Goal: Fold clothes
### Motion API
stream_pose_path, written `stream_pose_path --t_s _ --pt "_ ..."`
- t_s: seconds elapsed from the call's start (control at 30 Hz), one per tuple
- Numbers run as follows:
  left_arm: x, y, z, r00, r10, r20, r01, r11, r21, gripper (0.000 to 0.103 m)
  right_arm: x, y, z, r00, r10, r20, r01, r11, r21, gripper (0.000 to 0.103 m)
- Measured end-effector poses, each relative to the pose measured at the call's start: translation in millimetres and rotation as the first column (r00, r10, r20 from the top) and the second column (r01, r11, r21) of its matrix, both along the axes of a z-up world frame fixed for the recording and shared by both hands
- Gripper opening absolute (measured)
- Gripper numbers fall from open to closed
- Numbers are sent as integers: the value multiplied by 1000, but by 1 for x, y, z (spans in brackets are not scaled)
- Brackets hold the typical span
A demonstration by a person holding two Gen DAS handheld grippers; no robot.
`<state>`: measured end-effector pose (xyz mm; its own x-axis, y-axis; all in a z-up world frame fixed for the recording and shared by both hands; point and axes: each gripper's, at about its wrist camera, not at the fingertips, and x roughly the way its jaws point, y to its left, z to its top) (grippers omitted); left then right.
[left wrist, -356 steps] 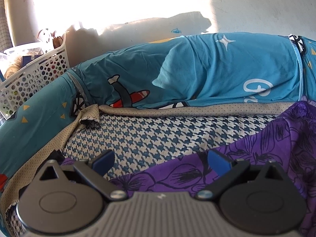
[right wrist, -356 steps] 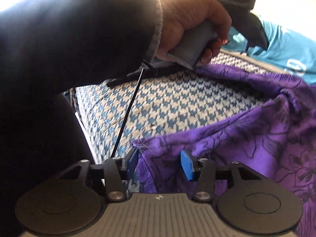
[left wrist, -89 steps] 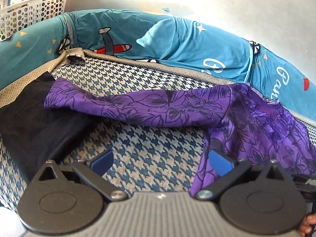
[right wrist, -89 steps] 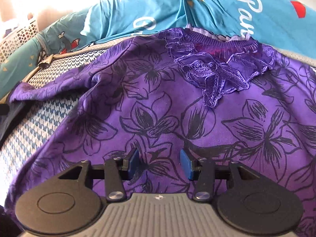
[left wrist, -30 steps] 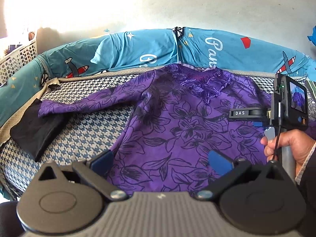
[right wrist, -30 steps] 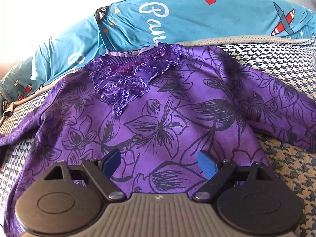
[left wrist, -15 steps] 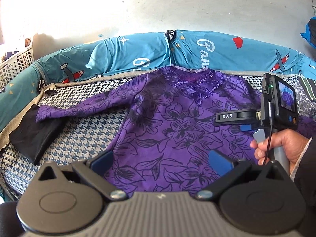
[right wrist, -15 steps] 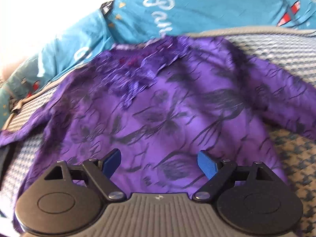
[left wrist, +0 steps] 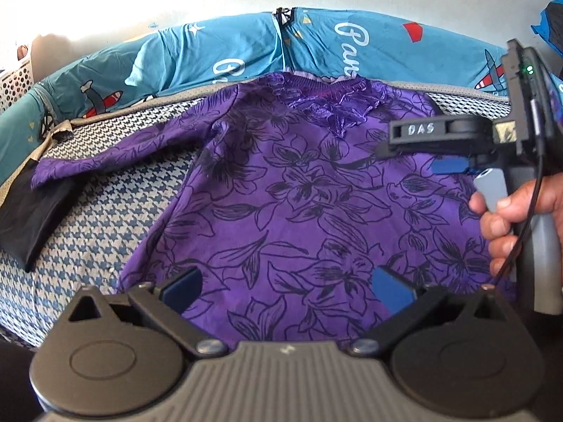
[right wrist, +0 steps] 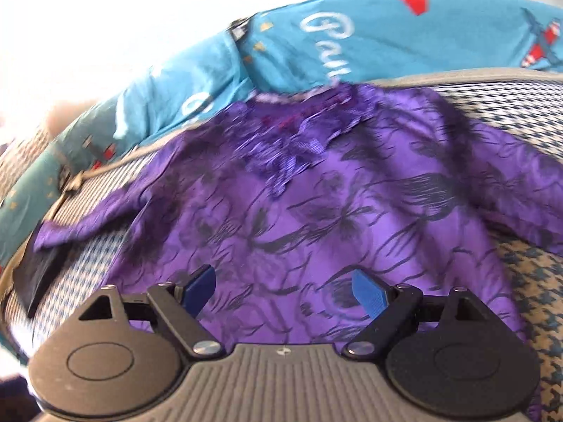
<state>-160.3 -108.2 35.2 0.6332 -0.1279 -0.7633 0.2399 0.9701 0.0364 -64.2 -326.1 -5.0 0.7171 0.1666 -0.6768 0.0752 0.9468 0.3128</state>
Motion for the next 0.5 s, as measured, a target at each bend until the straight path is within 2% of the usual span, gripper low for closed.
stream_pose_path --t_s 0.13,0.2,0.33,0.4,0.5 --pt "15 6 -15 999 21 -30 -22 1000 -18 103 0 -13 6 995 -90 39 89 996 30 85" --pt "23 11 -21 998 38 -45 -40 999 -37 103 0 -15 8 993 -106 54 104 994 40 80" --pt "35 23 -32 995 79 -65 -83 995 -55 103 4 -8 9 996 -61 62 59 998 31 72" --pt "40 30 -38 992 103 -74 -108 992 -61 103 7 -1 7 998 -21 56 20 999 27 62" --pt "45 33 -47 988 117 -101 -124 990 -70 103 11 12 3 998 36 45 -37 999 15 55"
